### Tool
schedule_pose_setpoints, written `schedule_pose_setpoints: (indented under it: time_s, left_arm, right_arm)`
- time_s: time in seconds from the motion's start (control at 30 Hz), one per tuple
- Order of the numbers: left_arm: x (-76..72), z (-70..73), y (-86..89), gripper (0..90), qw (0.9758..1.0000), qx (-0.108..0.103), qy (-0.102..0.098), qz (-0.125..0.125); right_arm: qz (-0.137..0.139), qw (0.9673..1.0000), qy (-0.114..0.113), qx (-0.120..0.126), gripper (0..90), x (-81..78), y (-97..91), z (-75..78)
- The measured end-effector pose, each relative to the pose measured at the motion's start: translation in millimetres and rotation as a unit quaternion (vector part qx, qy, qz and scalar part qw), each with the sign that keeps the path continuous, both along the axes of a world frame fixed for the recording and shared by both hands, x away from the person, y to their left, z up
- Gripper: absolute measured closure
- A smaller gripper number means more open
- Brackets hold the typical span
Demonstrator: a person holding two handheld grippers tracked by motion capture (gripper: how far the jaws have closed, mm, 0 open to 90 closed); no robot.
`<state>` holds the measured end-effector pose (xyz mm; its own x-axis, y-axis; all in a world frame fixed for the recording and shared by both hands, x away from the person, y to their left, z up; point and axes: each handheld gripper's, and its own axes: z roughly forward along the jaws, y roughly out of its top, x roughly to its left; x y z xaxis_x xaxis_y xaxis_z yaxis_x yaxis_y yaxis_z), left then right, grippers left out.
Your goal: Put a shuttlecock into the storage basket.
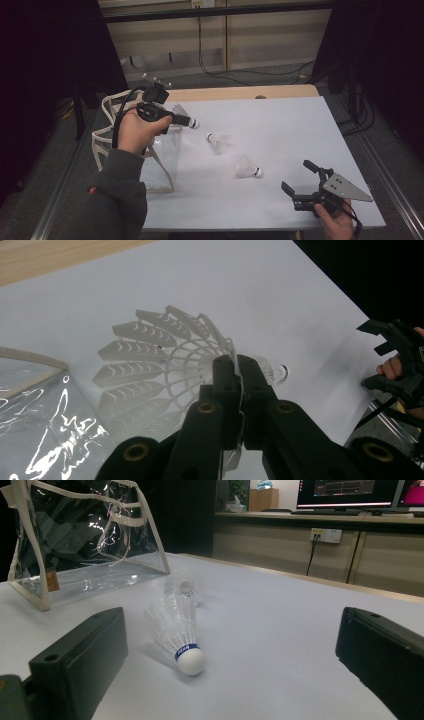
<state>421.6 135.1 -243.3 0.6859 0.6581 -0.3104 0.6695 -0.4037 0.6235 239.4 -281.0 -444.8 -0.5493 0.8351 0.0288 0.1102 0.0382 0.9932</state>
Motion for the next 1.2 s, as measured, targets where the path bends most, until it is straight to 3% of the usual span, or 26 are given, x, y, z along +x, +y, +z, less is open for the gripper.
schedule_pose_setpoints:
  time_s: [1.2]
  left_arm:
    - [11.4,13.8,16.0,88.6,0.9994,0.012,-0.013,0.030]
  right_arm:
    - [0.000,1.0000,0.000,-0.001,0.3,-0.3,-0.2,0.3]
